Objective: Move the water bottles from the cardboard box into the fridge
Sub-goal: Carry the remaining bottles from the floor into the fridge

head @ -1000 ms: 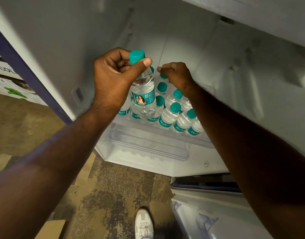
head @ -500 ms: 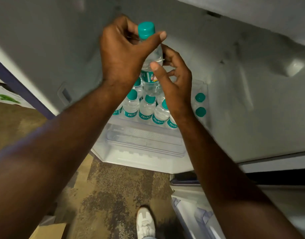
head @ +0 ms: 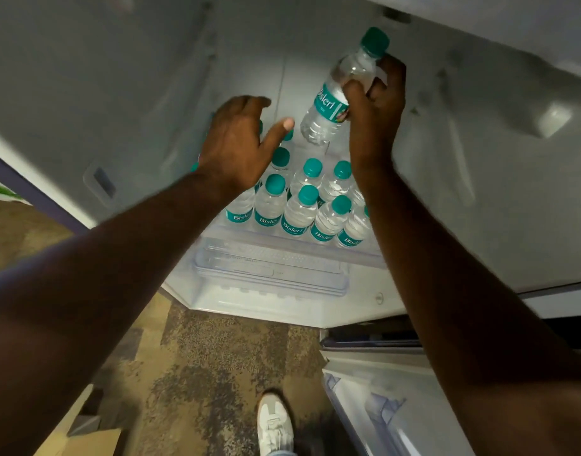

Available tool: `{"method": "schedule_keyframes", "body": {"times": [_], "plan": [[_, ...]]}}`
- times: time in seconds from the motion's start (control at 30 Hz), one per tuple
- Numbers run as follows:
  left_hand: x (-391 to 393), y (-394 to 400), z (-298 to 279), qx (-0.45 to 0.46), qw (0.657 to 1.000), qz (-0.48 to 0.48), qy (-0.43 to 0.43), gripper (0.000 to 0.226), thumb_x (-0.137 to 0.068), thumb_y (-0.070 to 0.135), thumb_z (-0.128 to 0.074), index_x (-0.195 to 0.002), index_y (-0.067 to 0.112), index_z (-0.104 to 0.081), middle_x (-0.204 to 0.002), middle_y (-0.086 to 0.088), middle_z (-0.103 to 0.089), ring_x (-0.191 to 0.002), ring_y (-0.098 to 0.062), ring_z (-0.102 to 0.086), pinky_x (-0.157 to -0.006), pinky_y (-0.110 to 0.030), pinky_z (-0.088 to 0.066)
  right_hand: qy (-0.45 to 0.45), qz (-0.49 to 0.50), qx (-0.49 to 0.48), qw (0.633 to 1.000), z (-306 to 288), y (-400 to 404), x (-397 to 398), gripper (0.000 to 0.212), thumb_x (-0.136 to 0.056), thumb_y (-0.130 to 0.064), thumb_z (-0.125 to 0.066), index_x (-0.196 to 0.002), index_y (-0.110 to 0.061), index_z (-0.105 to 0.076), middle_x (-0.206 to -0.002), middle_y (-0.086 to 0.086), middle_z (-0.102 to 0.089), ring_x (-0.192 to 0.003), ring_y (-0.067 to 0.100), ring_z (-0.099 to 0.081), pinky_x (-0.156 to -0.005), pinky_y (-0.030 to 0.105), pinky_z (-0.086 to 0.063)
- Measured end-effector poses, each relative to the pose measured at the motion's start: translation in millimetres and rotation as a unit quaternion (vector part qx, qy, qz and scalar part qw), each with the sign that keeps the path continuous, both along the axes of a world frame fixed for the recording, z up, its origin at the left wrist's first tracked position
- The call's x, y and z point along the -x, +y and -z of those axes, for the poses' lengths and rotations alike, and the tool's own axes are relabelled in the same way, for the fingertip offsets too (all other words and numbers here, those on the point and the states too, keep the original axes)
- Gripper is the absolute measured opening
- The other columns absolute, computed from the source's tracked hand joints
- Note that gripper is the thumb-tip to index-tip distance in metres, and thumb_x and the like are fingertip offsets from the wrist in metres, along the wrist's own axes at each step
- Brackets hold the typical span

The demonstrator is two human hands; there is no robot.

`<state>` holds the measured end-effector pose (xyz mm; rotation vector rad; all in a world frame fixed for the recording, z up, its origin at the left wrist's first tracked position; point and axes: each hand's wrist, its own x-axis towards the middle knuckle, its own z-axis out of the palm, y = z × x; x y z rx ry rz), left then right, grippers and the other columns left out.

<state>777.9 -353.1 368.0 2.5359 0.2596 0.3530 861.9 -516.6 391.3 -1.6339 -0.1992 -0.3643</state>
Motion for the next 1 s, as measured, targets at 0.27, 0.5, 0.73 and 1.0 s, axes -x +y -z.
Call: {"method": "schedule_keyframes", "body": {"times": [0.27,0.5,0.73,1.0], "plan": [[3.2,5.3,27.6,-0.220,0.958,0.057,0.173,0.099,-0.081,0.078,0.007,-0.162,0.020,-0.002,-0.170,-0.009,0.005,-0.156,-0.031,0.007,-0.126,-0.052,0.005,0.108,-0.078,0.176,0.975,20.8,-14.1,-45.3,0.057,-0.076,-0.035,-0.072,-0.124,-0.013,-0.051,-0.113,-0.004,-0.064,-0.105,0.016,-0.067,-0.092,0.046,-0.058],[3.1,-1.2,32.9,-0.272,0.942,0.050,0.188,0.099,-0.077,0.075,0.021,-0.159,0.020,0.014,-0.168,-0.008,0.019,-0.155,-0.031,0.015,-0.125,-0.053,0.008,0.182,-0.208,0.359,0.892,38.4,-10.6,-49.9,0.039,-0.086,-0.015,-0.072,-0.120,-0.014,-0.052,-0.110,0.001,-0.058,-0.103,0.021,-0.062,-0.088,0.034,-0.059],[2.1,0.8,36.7,-0.273,0.943,0.048,0.184,0.096,-0.079,0.075,0.021,-0.158,0.021,0.018,-0.167,-0.006,0.022,-0.154,-0.028,0.017,-0.125,-0.051,0.006,0.191,-0.242,0.451,0.837,49.1,4.0,-47.0,0.024,-0.088,-0.003,-0.063,-0.102,-0.021,-0.057,-0.109,0.001,-0.057,-0.094,0.017,-0.058,-0.073,0.022,-0.051],[1.6,1.3,39.5,-0.269,0.945,0.051,0.177,0.094,-0.083,0.075,0.015,-0.159,0.021,0.017,-0.167,-0.006,0.022,-0.154,-0.028,0.017,-0.125,-0.050,0.009,0.266,-0.303,0.432,0.807,47.5,2.6,-54.7,0.033,-0.093,-0.005,-0.057,-0.112,-0.032,-0.056,-0.125,0.003,-0.056,-0.107,0.021,-0.060,-0.093,0.036,-0.057]]}}
